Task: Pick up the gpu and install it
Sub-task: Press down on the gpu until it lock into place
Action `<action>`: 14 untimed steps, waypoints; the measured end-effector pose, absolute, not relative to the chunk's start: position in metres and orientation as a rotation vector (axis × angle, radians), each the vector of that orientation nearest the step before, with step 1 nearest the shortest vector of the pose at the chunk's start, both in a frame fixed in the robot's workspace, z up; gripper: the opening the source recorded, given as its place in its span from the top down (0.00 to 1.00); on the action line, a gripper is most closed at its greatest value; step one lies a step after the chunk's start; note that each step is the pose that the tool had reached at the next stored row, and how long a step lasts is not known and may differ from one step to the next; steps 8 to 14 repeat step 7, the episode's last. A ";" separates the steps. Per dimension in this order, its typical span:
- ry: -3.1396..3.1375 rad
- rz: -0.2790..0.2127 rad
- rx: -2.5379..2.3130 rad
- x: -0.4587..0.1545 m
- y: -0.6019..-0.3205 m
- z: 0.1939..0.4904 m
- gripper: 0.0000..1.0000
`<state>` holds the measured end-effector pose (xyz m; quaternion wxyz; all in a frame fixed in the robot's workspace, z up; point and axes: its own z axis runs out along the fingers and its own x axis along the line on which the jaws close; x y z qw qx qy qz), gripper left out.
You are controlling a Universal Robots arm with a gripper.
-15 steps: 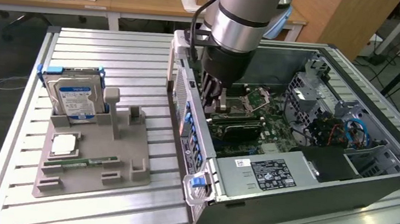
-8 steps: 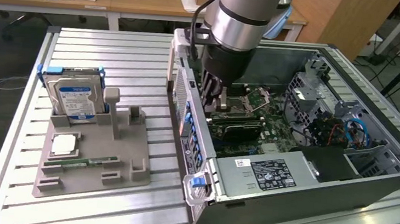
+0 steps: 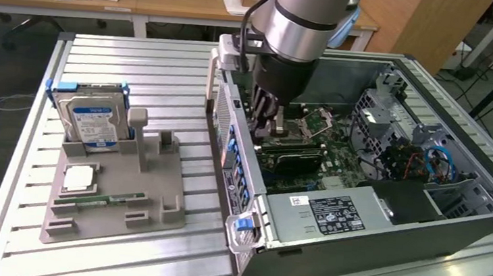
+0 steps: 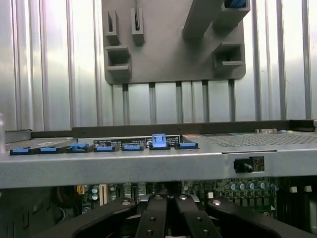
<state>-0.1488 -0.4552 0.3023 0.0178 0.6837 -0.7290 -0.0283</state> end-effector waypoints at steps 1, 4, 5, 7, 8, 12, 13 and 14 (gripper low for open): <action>-2.265 -0.088 2.124 -0.148 -0.455 0.302 0.89; -2.265 -0.088 2.124 -0.148 -0.455 0.302 0.89; -2.265 -0.088 2.124 -0.148 -0.455 0.302 0.89; -2.265 -0.088 2.124 -0.148 -0.455 0.302 0.89; -2.265 -0.088 2.124 -0.148 -0.455 0.302 0.89; -2.265 -0.088 2.124 -0.148 -0.455 0.302 0.89; -2.265 -0.088 2.124 -0.148 -0.455 0.302 0.89; -2.265 -0.088 2.124 -0.148 -0.455 0.302 0.89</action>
